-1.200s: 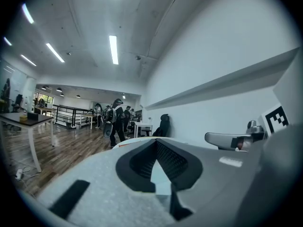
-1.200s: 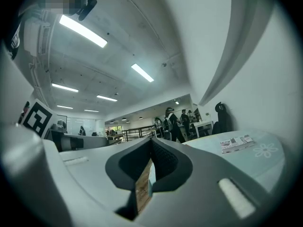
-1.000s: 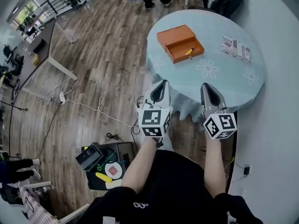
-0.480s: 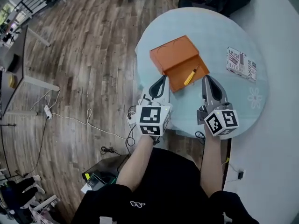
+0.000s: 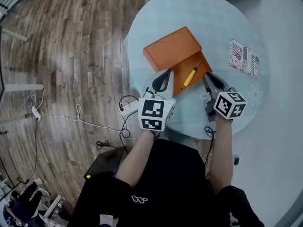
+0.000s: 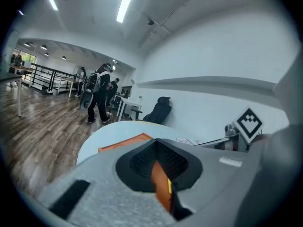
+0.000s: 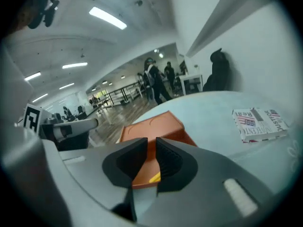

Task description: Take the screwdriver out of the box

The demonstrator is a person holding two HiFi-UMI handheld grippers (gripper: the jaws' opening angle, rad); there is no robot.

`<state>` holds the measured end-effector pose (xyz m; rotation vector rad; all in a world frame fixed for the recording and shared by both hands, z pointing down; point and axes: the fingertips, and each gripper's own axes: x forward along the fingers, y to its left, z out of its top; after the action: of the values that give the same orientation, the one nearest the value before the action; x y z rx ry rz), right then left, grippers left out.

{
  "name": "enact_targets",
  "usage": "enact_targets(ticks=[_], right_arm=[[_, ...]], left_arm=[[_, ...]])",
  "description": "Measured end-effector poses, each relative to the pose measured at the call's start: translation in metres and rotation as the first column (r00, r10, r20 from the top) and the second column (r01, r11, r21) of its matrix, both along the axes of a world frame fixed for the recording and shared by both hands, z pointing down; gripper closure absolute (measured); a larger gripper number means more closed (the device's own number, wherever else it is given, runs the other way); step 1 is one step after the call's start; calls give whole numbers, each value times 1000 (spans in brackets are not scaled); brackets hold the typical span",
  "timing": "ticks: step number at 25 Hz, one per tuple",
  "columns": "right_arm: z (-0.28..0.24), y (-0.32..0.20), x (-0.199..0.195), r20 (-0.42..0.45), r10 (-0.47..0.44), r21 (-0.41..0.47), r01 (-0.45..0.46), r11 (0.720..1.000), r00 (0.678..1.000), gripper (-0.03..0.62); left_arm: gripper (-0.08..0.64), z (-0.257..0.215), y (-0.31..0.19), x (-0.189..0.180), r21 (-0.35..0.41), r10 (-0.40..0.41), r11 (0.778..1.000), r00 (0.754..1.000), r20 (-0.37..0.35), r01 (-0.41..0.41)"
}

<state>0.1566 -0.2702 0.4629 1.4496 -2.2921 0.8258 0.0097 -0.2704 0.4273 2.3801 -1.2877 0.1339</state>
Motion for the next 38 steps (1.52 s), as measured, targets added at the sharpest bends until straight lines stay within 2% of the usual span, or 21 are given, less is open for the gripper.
enact_targets(ticks=[1,2,5,8,11,15,20,29,31,34,38], right_arm=[[19,-4,-1,-8,-18,-91,18,996,1000,521],[37,-7,-1,-4,-27,-182,25,983,1000,512],[72,-21,-1,25,-24,-405,32,914,999,469],[95,-31,1,-53,-83,-522,43,852,995,459],[110,-39,6,-121,-106,-602,12,799,987,449],[122,-47,11,-152,-72,-672,-50,739,986,449],[137,-41,22,-249,-100,-738,-122,664,963,454],[158,-39,18,-281,-140,-807,-155,570,949,450],[159,-41,16,-298,-158,-813,-164,559,941,449],[165,-42,7,-300,-124,-815,-187,549,946,448],[170,-41,6,-317,-76,-801,-225,555,945,461]], left_arm=[[557,6,0,-1,-14,1,1000,1000,0,-1],[557,10,-1,-1,-24,5,1000,1000,1,-5],[557,17,-4,-2,-37,22,999,1000,-4,-22],[557,23,-9,-3,-50,21,999,999,-25,-22],[557,25,-17,-4,-56,10,998,999,-48,-13],[557,23,-27,-9,-57,-6,998,996,-85,1],[557,20,-37,-16,-46,-27,999,993,-118,22],[557,26,-42,-39,-71,-74,995,988,-138,65],[557,29,-40,-43,-79,-84,994,987,-138,73],[557,32,-36,-46,-86,-87,993,988,-130,76],[557,31,-33,-48,-80,-87,994,989,-120,78]])
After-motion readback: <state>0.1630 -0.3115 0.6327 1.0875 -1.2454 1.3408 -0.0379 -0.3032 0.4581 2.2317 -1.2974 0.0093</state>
